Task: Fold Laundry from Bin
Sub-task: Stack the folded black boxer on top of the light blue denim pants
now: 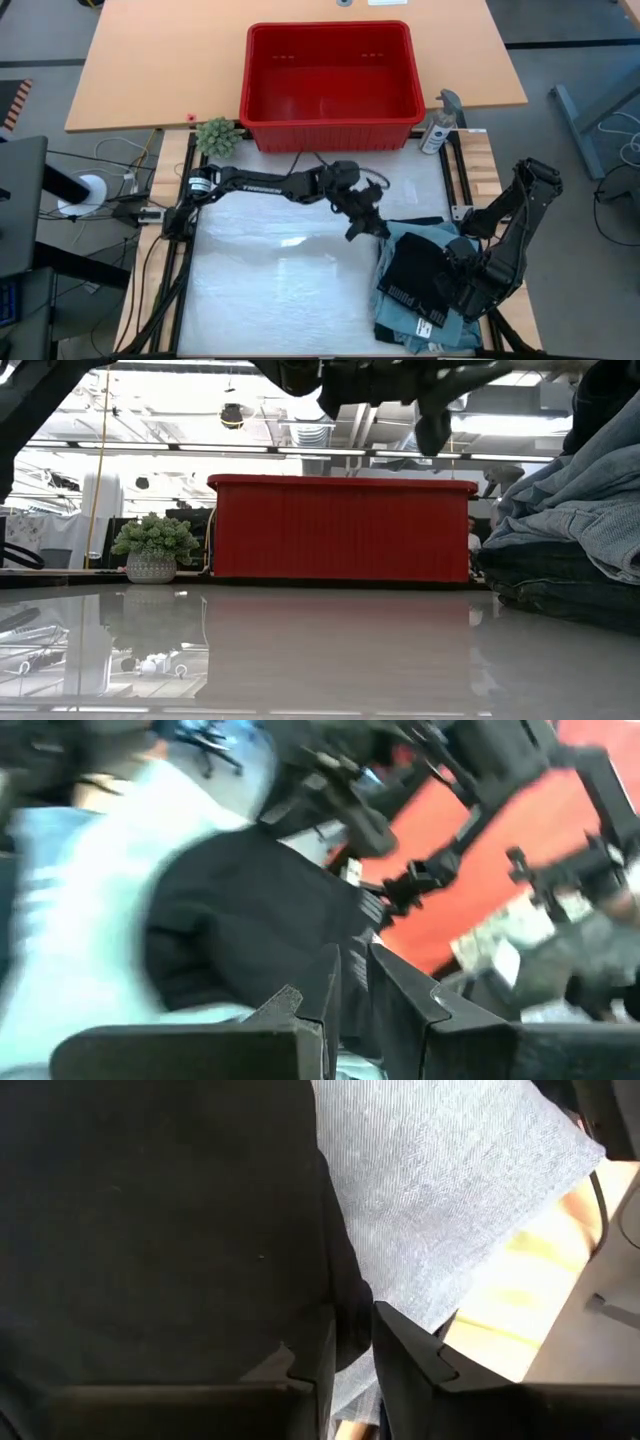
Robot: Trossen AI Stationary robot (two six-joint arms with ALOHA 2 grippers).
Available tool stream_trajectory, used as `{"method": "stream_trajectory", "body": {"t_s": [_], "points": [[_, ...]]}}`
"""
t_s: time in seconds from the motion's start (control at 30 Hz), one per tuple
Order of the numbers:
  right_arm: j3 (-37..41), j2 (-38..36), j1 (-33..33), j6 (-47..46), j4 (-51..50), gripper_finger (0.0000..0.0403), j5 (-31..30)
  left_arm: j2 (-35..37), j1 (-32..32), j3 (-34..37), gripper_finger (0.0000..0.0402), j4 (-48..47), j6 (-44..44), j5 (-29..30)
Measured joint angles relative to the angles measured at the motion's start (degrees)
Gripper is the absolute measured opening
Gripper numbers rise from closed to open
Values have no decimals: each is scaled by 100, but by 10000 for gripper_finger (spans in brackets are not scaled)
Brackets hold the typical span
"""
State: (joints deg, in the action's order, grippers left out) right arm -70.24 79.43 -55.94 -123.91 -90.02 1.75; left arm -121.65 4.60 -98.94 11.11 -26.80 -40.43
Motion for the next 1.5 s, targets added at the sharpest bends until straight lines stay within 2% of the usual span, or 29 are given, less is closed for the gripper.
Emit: {"method": "stream_trajectory", "body": {"t_s": [0.17, 0.37, 0.47, 0.63, 0.73, 0.8, 0.9, 1.0, 1.07, 1.17, 1.5], "points": [[-56, -2, -74, -149, 1, 114, -103, 73, 354, -2, 41, -423, -613, -4], [-114, -3, 77, -284, -1, 158, 219, 73, 581, 0, 41, -596, -1005, -948], [-121, -4, 329, -216, 75, 170, 98, 73, 542, 0, 39, -626, -1245, -1208], [-606, -12, 564, 62, -2, 167, -633, 73, 461, 0, 12, -904, -1704, -1182], [-957, -12, 583, 309, 3, 153, -1029, 73, 524, 0, 3, -1414, -1317, -848], [-1127, -17, 583, 376, 6, 139, -1059, 78, 576, 0, 3, -1713, -1037, -581], [-1156, -7, 586, 242, 2, 104, -607, 112, 589, 0, 2, -2266, -728, 58], [-1072, 110, 583, 62, -1, 47, -301, 117, 511, 0, 1, -2970, -360, 962], [-1024, 234, 606, 27, 8, 18, -39, 108, 472, 2, 1, -3148, -182, 1238], [-844, 432, 669, -276, 5, 19, 698, 110, 426, 2, 0, -3070, -84, 1273], [313, 1436, 688, -481, 29, 16, 2424, 245, 402, 2, 0, -3185, -84, 1234]]}}
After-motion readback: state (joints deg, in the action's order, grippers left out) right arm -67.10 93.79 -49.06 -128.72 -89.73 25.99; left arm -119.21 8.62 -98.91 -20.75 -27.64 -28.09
